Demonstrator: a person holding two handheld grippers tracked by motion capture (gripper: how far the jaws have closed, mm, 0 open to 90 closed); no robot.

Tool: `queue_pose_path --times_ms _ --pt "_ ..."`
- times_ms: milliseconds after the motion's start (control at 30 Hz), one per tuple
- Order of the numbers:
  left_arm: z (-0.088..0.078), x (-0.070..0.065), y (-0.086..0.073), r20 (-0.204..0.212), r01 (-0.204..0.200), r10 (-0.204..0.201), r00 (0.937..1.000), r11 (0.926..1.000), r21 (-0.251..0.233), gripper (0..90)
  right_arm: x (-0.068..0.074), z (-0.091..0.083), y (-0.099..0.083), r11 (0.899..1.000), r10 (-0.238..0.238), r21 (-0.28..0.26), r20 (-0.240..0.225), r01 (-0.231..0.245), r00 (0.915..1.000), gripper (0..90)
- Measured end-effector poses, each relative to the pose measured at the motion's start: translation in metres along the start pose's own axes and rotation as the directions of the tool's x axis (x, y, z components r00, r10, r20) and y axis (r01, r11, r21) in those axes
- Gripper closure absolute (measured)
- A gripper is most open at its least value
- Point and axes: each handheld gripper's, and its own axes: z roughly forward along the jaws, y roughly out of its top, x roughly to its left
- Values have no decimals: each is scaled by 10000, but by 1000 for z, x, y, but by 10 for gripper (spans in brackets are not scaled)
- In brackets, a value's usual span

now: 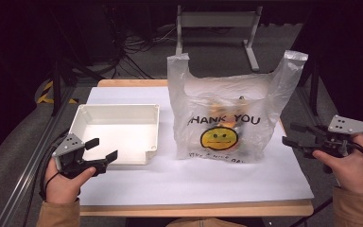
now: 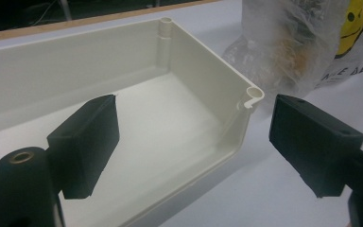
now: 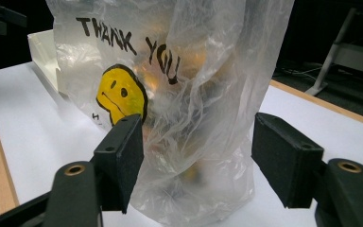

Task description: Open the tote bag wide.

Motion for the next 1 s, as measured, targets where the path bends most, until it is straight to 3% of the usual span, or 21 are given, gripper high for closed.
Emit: queue_pose_path --times_ms 333,500,533,567,767,1000 --pt "0 -3 1 42 -59 59 10000 10000 74 169 1 -1 1 9998 -99 -154 -1 99 10000 310" --pt "-2 -4 1 26 -36 36 10000 10000 27 168 1 -2 4 9984 50 -555 -284 -66 9996 304" --pt "-3 -4 1 -3 -1 1 10000 10000 3 167 1 -2 8 9955 164 -922 -477 -207 9987 295" --pt "-5 -5 1 -42 12 -13 10000 10000 -55 167 1 -2 10 9953 107 -961 -382 -143 9992 294" --pt "-7 -5 -1 -144 60 -60 9999 10000 -38 167 -1 1 29 9975 -193 -685 -99 186 9998 288" --pt "-6 -5 -4 -140 14 -12 9999 9999 133 166 -6 3 52 9948 -157 -1003 162 173 9997 286"
